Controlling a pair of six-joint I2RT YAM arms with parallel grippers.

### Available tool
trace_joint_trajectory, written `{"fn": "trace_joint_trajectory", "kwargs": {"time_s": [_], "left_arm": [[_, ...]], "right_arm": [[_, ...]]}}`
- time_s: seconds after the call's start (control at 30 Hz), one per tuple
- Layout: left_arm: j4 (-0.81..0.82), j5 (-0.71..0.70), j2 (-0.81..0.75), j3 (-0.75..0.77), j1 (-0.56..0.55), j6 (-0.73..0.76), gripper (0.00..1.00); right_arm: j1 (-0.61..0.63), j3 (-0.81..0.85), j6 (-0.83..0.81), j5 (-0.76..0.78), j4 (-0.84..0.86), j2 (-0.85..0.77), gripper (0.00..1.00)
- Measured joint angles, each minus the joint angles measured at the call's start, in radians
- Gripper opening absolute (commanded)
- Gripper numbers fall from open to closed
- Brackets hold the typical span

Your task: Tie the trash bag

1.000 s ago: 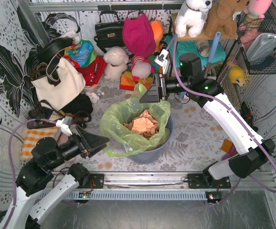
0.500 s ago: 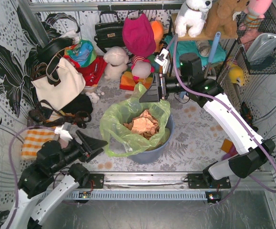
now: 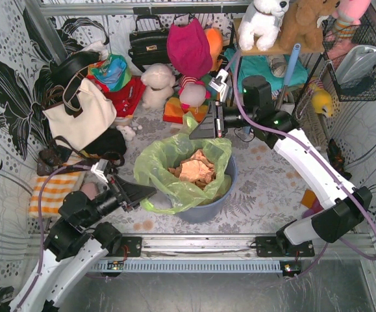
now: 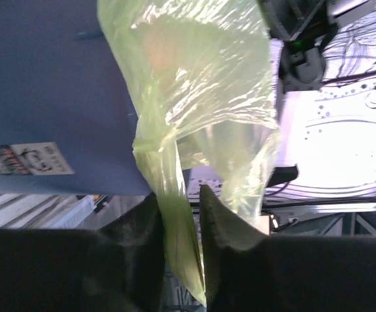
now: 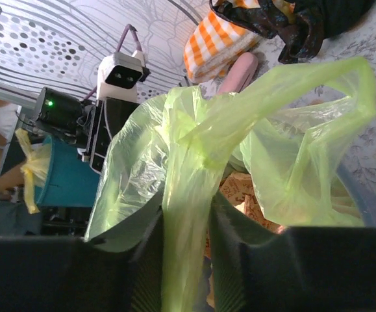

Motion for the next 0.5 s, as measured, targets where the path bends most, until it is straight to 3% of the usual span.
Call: {"fn": "trace_joint_trajectory", "kwargs": {"time_s": [0.17,0.3,0.5], "left_arm": [[0.099,0.003,0.101,0.07,0.0,0.033,0.17],[0.139,0.01,0.269,0.22,0.0,0.108,0.16],[0.138,0.008,0.527,0.569,0.0,0.296,0.15]], "right_arm": [[0.0,-0.041,0.066,-0.007,0.084,0.0,0.0],[0.0,-0.041,0.099,0.017,0.135,-0.009,0.0],[0.0,0.007,0.141,0.114,0.195,-0.048,0.0]]}}
